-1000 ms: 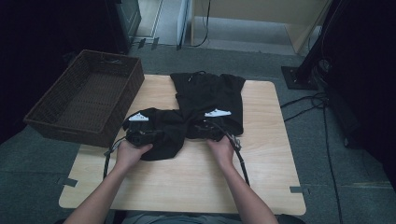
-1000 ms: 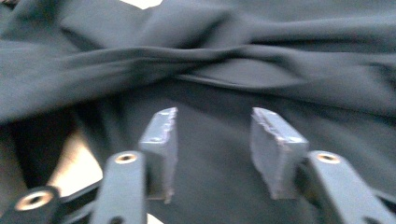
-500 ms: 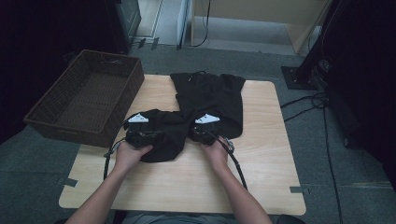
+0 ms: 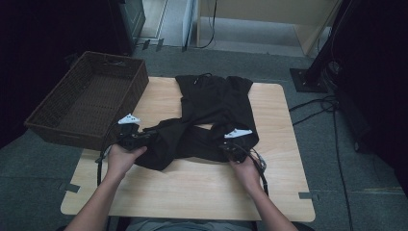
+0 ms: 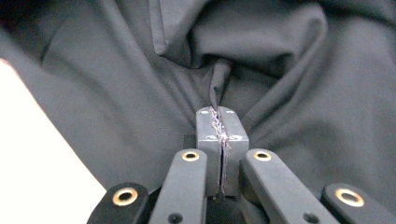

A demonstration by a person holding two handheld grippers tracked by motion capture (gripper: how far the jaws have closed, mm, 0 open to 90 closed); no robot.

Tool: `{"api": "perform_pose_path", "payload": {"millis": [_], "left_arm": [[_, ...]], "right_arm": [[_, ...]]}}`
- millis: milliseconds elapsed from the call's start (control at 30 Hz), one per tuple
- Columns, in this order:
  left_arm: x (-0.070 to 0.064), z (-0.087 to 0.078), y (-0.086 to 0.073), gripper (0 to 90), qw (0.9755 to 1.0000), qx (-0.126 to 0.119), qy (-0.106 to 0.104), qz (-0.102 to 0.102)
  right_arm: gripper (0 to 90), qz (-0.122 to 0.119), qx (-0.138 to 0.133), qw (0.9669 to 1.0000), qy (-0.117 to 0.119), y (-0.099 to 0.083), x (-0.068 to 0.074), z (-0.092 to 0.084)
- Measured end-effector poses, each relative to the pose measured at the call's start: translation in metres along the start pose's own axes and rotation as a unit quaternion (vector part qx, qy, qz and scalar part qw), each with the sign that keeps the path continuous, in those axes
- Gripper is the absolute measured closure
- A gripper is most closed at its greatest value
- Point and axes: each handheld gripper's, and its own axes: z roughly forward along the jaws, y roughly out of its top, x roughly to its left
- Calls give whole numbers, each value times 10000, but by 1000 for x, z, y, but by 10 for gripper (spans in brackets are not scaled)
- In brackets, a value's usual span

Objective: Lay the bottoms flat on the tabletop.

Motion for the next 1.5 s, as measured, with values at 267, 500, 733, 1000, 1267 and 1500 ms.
{"api": "perform_pose_path", "payload": {"millis": [267, 500, 733, 1000, 1267, 1500], "left_arm": [[1, 2, -9, 723, 9998, 132, -67, -115], [-22, 19, -7, 471, 9988, 272, -414, 37], [-30, 42, -19, 515, 9967, 649, -449, 189], [-23, 69, -14, 537, 9972, 640, 106, 382], [-1, 82, 5, 555, 9981, 504, 280, 210], [0, 70, -3, 502, 9979, 633, 55, 142]], "right_arm": [[705, 169, -35, 9986, -492, -26, -17, -47], [512, 37, -382, 9979, -513, -19, -3, -34], [478, -28, -195, 9980, -606, -19, 7, -11], [517, 57, -501, 9963, -694, -8, -6, 3], [516, 179, -594, 9950, -786, 23, -28, 28], [516, 154, -544, 9956, -744, 19, -25, 24]]}}
